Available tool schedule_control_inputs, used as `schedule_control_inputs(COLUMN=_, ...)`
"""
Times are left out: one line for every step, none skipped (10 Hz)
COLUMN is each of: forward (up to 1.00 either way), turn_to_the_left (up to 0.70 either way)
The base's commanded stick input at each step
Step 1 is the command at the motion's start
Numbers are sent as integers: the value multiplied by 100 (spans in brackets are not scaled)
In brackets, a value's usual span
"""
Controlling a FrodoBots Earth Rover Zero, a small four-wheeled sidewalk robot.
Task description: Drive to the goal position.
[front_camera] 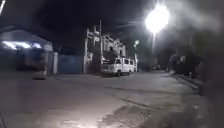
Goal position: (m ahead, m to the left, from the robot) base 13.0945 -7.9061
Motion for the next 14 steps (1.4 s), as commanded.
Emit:
schedule_control_inputs(forward=4, turn_to_the_left=0)
schedule_control_inputs(forward=4, turn_to_the_left=0)
schedule_control_inputs(forward=4, turn_to_the_left=0)
schedule_control_inputs(forward=5, turn_to_the_left=0)
schedule_control_inputs(forward=9, turn_to_the_left=0)
schedule_control_inputs(forward=14, turn_to_the_left=0)
schedule_control_inputs(forward=25, turn_to_the_left=0)
schedule_control_inputs(forward=50, turn_to_the_left=0)
schedule_control_inputs(forward=70, turn_to_the_left=0)
schedule_control_inputs(forward=70, turn_to_the_left=0)
schedule_control_inputs(forward=70, turn_to_the_left=0)
schedule_control_inputs(forward=70, turn_to_the_left=0)
schedule_control_inputs(forward=70, turn_to_the_left=0)
schedule_control_inputs(forward=70, turn_to_the_left=0)
